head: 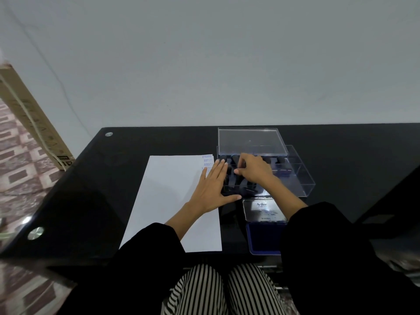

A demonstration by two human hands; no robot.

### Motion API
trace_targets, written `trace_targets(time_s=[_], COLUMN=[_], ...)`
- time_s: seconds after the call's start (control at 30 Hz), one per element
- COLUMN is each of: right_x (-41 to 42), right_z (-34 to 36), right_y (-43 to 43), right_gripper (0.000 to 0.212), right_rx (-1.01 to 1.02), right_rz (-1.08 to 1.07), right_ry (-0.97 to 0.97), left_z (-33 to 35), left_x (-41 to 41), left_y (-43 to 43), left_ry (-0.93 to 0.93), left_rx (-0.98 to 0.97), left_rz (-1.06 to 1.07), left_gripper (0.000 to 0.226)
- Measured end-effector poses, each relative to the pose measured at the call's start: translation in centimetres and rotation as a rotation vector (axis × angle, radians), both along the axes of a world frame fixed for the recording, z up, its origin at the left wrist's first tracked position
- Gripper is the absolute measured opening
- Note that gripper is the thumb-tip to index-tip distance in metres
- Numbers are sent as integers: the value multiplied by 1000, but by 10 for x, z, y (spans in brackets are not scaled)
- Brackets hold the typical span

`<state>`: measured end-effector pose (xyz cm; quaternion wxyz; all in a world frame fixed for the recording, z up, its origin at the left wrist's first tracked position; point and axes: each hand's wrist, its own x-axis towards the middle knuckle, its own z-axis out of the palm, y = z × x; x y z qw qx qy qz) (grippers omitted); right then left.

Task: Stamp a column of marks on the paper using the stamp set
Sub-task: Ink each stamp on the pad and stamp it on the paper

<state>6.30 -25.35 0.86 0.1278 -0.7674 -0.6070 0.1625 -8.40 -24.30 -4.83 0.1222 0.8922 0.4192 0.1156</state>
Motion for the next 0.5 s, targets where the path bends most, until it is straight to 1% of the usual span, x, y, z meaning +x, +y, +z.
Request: trace_targets(time_s=[0.1,0.27,0.4,0.5], right_x=[4,9,8,3], right_z=[0,1,-6,-14], right_y=[3,10,8,2], right_gripper=[15,12,21,31], right_rx=[-33,-68,-44,-21], right_rz=[20,77,92,70], right_ry=[11,-40,-98,-217], left_z=[1,2,2,2], left_x=[-1,-1,0,0], left_y=[1,3,4,5], left_ry=[15,40,46,51], left_rx=[3,-5,-3,-1], left_rz=[-6,-8,-9,-13], left_gripper=[97,97,99,100])
